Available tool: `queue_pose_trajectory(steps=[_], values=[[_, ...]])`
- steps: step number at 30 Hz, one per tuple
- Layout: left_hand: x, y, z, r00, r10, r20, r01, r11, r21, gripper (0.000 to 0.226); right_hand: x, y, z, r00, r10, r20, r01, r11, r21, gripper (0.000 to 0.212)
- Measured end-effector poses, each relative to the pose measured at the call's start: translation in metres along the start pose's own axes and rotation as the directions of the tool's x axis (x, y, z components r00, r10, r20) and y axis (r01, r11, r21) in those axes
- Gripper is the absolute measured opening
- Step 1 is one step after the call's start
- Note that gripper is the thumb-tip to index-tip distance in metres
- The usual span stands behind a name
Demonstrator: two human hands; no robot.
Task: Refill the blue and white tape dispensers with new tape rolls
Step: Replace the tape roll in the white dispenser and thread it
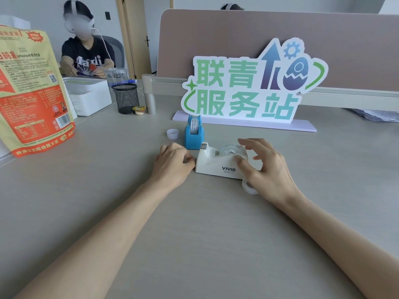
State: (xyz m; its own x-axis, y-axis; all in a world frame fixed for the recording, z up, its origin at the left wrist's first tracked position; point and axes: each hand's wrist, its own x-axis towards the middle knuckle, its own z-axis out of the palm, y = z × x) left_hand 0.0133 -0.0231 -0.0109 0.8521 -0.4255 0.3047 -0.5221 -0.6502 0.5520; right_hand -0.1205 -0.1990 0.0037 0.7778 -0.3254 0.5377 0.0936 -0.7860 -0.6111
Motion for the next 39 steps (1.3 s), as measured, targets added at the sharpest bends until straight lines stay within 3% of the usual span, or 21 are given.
queue_pose_trajectory(steps=[7, 12, 15, 18, 21, 25, 30, 39], values=[[-0.008, 0.003, -0.004, 0.996, 0.066, -0.061, -0.068, 0.997, -0.028, 0.013, 0.002, 0.002, 0.000, 0.980, 0.123, 0.157, -0.135, 0.989, 0.068, 0.058], [-0.010, 0.003, -0.003, 0.979, 0.179, -0.093, -0.183, 0.982, -0.037, 0.020, 0.006, 0.004, 0.003, 0.975, 0.191, 0.110, -0.202, 0.975, 0.096, 0.069], [-0.011, 0.003, 0.000, 0.974, 0.223, -0.030, -0.223, 0.975, 0.016, 0.028, 0.009, 0.004, 0.001, 0.966, 0.252, 0.053, -0.255, 0.966, 0.046, 0.069], [-0.017, 0.010, 0.001, 0.931, 0.359, 0.064, -0.359, 0.933, -0.019, 0.038, 0.009, 0.005, 0.000, 0.955, 0.291, 0.047, -0.293, 0.956, 0.029, 0.067], [-0.023, 0.018, 0.004, 0.881, 0.443, 0.163, -0.442, 0.896, -0.045, 0.043, 0.009, 0.008, -0.005, 0.951, 0.290, 0.109, -0.302, 0.947, 0.109, 0.051], [-0.021, 0.022, 0.010, 0.895, 0.408, 0.179, -0.407, 0.912, -0.044, 0.052, 0.009, 0.015, -0.011, 0.942, 0.249, 0.224, -0.300, 0.925, 0.232, 0.029], [-0.007, 0.033, 0.021, 0.910, 0.310, 0.276, -0.310, 0.950, -0.043, 0.060, 0.019, 0.023, -0.004, 0.955, 0.201, 0.217, -0.245, 0.949, 0.199, 0.038], [0.029, 0.064, 0.048, 0.984, 0.066, 0.165, -0.084, 0.991, 0.106, 0.040, 0.057, 0.041, 0.016, 0.955, 0.224, 0.196, -0.252, 0.958, 0.135, 0.041]])
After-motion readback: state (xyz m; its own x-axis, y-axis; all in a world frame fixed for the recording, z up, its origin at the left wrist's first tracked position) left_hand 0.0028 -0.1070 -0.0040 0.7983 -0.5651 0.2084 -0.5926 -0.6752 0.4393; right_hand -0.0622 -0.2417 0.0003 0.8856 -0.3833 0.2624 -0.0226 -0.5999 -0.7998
